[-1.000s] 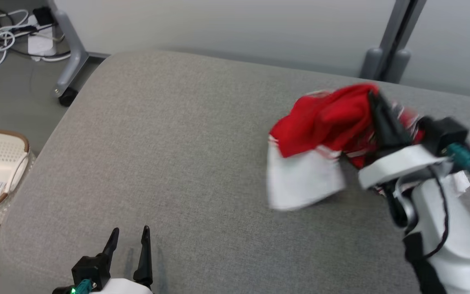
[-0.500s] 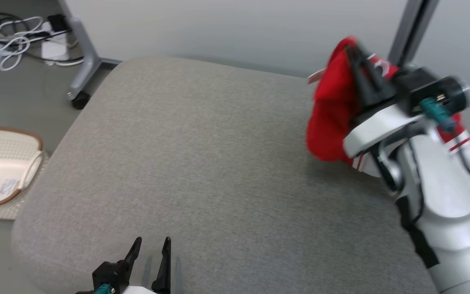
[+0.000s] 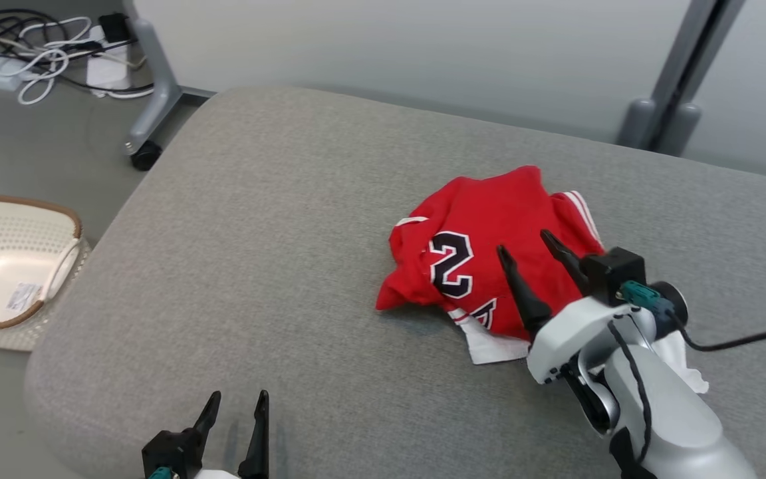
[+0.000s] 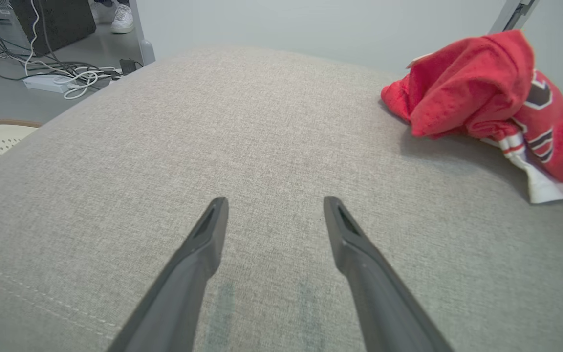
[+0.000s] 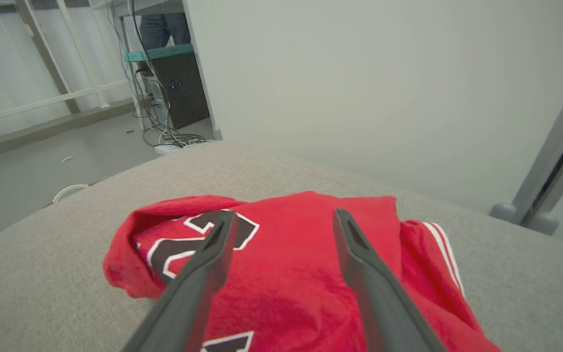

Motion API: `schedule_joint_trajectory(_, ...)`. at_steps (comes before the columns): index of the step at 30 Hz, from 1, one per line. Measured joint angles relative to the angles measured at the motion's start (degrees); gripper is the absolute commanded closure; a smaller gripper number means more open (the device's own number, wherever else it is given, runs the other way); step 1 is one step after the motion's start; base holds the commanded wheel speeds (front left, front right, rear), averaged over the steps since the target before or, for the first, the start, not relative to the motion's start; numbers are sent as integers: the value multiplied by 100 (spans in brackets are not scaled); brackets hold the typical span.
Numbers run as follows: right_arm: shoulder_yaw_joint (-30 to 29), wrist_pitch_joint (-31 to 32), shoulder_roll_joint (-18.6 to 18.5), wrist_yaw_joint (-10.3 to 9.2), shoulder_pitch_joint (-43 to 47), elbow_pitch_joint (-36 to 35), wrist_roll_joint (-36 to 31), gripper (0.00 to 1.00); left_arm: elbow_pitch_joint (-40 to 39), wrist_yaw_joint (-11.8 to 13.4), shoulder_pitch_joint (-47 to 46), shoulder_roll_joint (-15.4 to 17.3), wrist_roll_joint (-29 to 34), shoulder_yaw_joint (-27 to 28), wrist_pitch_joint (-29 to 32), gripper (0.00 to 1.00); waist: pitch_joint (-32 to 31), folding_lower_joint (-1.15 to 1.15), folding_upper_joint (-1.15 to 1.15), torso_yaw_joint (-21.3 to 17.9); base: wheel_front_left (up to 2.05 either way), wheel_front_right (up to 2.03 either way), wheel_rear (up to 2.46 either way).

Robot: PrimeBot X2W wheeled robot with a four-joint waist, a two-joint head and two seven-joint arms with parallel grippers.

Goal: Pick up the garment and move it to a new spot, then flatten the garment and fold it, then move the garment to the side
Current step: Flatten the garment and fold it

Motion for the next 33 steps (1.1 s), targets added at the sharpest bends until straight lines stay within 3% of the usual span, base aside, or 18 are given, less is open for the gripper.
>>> schedule_joint_trajectory(12,-990,0,-245,0,1221,-385,-87,0,-147,-16,-21,-1,64,-44,0,0,-117,0,0,-723,0,0,0)
schedule_joint_trajectory(22,-1396,-1,-179,0,1562,-93,-275,0,-230,-15,-86,0,58,-79,0,0,106,0,0,-789,0,0,0)
schedule_joint_trajectory(28,-1552,-12,-189,0,1332,475,-469,0,-232,-24,-151,0,37,-100,0,0,283,0,0,-713,0,0,0)
schedule_joint_trajectory(29,-1547,-19,-187,0,1283,561,-481,37,-234,-24,-165,1,27,-98,0,0,297,0,0,-699,0,0,0)
schedule_joint_trajectory(30,-1543,-23,-187,0,1246,636,-481,81,-237,-23,-171,1,20,-98,0,0,311,0,0,-689,0,0,0)
schedule_joint_trajectory(31,-1537,-37,-188,0,1206,689,-481,100,-242,-22,-172,1,14,-96,0,0,326,0,0,-682,0,0,0)
schedule_joint_trajectory(33,-1528,-35,-183,-1,1131,703,-459,100,-256,-22,-177,0,14,-92,0,0,349,0,0,-675,0,0,0)
